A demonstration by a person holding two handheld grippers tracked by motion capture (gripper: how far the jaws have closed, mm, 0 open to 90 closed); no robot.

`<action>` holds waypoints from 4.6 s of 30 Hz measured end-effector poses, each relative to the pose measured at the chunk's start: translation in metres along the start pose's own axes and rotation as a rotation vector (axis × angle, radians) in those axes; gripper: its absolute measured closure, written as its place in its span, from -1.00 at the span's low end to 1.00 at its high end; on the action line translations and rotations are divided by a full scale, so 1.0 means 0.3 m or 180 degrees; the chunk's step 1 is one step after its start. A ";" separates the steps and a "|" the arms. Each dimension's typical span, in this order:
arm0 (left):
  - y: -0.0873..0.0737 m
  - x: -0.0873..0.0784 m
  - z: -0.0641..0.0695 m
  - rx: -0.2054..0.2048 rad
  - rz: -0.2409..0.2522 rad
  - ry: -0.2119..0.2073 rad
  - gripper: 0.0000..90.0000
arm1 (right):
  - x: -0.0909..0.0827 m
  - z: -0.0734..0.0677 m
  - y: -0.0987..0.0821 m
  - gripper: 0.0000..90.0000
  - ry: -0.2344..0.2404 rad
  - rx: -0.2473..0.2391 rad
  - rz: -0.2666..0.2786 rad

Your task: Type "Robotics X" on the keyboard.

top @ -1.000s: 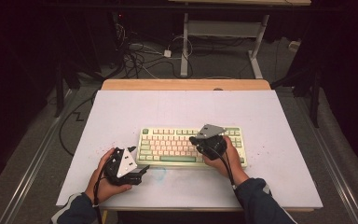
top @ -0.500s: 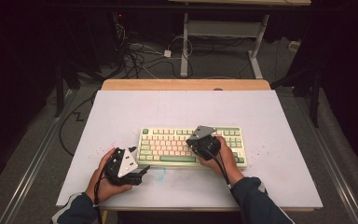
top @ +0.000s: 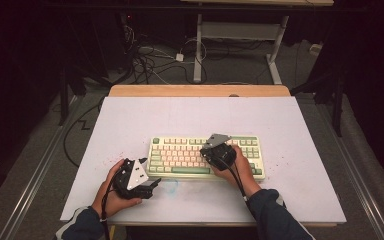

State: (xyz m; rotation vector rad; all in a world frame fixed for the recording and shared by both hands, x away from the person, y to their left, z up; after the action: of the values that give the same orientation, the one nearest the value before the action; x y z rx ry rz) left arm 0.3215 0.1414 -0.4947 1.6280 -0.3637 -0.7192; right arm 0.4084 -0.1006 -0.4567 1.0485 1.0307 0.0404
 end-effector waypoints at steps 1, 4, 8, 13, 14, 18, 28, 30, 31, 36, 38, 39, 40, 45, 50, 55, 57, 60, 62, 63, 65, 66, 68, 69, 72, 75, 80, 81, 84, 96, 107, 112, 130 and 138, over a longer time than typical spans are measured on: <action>0.001 -0.001 -0.001 -0.0007 0.0003 0.0001 -0.58 | -0.007 0.001 0.001 1.00 0.0011 0.0020 0.0042; 0.000 -0.001 -0.004 0.0003 -0.0013 0.0008 -0.58 | -0.023 0.004 0.002 1.00 0.0026 0.0058 0.0132; 0.000 -0.002 -0.002 0.0004 -0.0005 0.0009 -0.58 | -0.046 0.002 -0.006 0.95 0.0074 0.0080 0.0277; 0.001 -0.004 -0.002 0.0021 -0.0008 0.0017 -0.58 | -0.074 0.004 -0.019 0.78 0.0054 0.0099 0.0432; -0.001 -0.004 -0.002 0.0048 -0.0024 0.0020 -0.58 | -0.080 0.007 -0.020 0.76 0.0051 0.0116 0.0467; -0.003 -0.003 0.002 0.0058 -0.0037 0.0004 -0.58 | -0.105 0.017 -0.024 0.51 0.0000 0.0154 0.0588; -0.005 -0.004 0.004 0.0084 -0.0047 0.0008 -0.58 | -0.132 0.012 -0.036 -0.28 -0.0132 0.0115 0.0773; -0.003 -0.004 0.003 0.0083 -0.0031 0.0021 -0.58 | -0.139 0.008 -0.043 -0.36 -0.0216 0.0101 0.0820; -0.002 -0.005 0.002 0.0081 -0.0029 0.0024 -0.58 | -0.143 0.007 -0.045 -0.40 -0.0249 0.0110 0.0841; -0.005 -0.003 0.002 0.0083 -0.0056 0.0036 -0.55 | -0.180 0.008 -0.063 -0.51 -0.0247 0.0128 0.0957; -0.005 -0.003 0.001 0.0091 -0.0061 0.0041 -0.56 | -0.195 0.011 -0.074 -0.53 -0.0249 0.0128 0.0989; -0.004 -0.003 0.000 0.0075 -0.0059 0.0036 -0.55 | -0.203 0.012 -0.080 -0.53 -0.0255 0.0121 0.0993; -0.002 -0.004 -0.002 0.0051 -0.0049 0.0028 -0.55 | -0.211 0.014 -0.087 -0.53 -0.0256 0.0132 0.1004; 0.001 -0.011 -0.002 0.0059 -0.0026 -0.0001 -0.49 | -0.253 0.020 -0.126 -0.51 -0.0329 0.0125 0.1084; 0.004 -0.011 -0.005 0.0052 -0.0024 0.0014 -0.47 | -0.291 0.026 -0.171 -0.50 -0.0388 0.0085 0.1140; 0.012 -0.014 -0.008 -0.0005 -0.0024 0.0002 -0.29 | -0.329 0.035 -0.213 -0.49 -0.0417 0.0104 0.1170; 0.018 -0.017 -0.010 -0.0046 -0.0009 -0.0030 -0.18 | -0.338 0.037 -0.229 -0.49 -0.0446 0.0100 0.1152; 0.025 -0.024 -0.012 -0.0080 0.0004 -0.0060 -0.08 | -0.348 0.043 -0.252 -0.49 -0.0458 0.0122 0.1147; 0.030 -0.026 -0.014 -0.0105 0.0011 -0.0076 -0.02 | -0.356 0.047 -0.269 -0.49 -0.0479 0.0138 0.1143; 0.032 -0.027 -0.015 -0.0125 0.0015 -0.0083 0.00 | -0.359 0.048 -0.276 -0.49 -0.0496 0.0129 0.1138; 0.037 -0.027 -0.018 -0.0155 0.0011 -0.0083 0.07 | -0.364 0.051 -0.290 -0.49 -0.0522 0.0109 0.1148; 0.038 -0.027 -0.019 -0.0169 0.0006 -0.0074 0.10 | -0.367 0.052 -0.297 -0.49 -0.0516 0.0122 0.1149; 0.041 -0.029 -0.022 -0.0201 -0.0005 -0.0093 0.16 | -0.369 0.052 -0.309 -0.49 -0.0535 0.0118 0.1135; 0.043 -0.029 -0.023 -0.0213 -0.0006 -0.0099 0.23 | -0.369 0.052 -0.315 -0.49 -0.0538 0.0093 0.1123; 0.049 -0.026 -0.023 -0.0235 -0.0032 -0.0076 0.46 | -0.370 0.048 -0.334 -0.49 -0.0539 0.0097 0.1103; 0.051 -0.024 -0.023 -0.0160 -0.0094 -0.0072 0.72 | -0.369 0.043 -0.350 -0.49 -0.0529 0.0098 0.1056; 0.081 -0.024 -0.021 -0.0282 -0.0091 -0.0195 0.94 | -0.365 0.036 -0.372 -0.49 -0.0542 0.0058 0.0978; 0.091 -0.018 -0.018 -0.0294 -0.0089 -0.0218 0.95 | -0.364 0.036 -0.372 -0.49 -0.0541 0.0063 0.0968; 0.117 0.004 -0.008 -0.0288 -0.0094 -0.0248 0.95 | -0.361 0.038 -0.371 -0.49 -0.0536 0.0082 0.0961; 0.195 0.168 0.064 -0.0493 -0.0307 -0.0386 0.94 | -0.343 0.043 -0.371 -0.49 -0.0507 0.0059 0.0865; 0.153 0.229 0.090 -0.0350 -0.0535 -0.0332 0.94 | -0.337 0.043 -0.371 -0.49 -0.0481 0.0018 0.0822; 0.149 0.240 0.091 -0.0325 -0.0562 -0.0336 0.92 | -0.332 0.039 -0.370 -0.49 -0.0464 -0.0014 0.0797; 0.143 0.240 0.098 -0.0212 -0.0554 -0.0347 0.87 | -0.325 0.030 -0.372 -0.49 -0.0408 -0.0079 0.0715; 0.151 0.182 0.068 -0.0217 -0.0297 -0.0296 0.46 | -0.332 0.029 -0.372 -0.49 -0.0403 -0.0073 0.0737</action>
State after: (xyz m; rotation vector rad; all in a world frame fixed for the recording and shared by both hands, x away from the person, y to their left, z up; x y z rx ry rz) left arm 0.3569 0.0837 -0.4654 1.5586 -0.3281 -0.8711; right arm 0.3120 -0.2144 -0.4692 1.1308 0.7895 0.1716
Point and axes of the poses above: each handheld gripper's, and its own axes: x roughly forward along the jaws, y roughly out of its top, z roughly to its right, the point moved 1 cm from there along x, roughly forward along the jaws, and after that the axes turned 8 degrees about x, right-handed, at the moved point
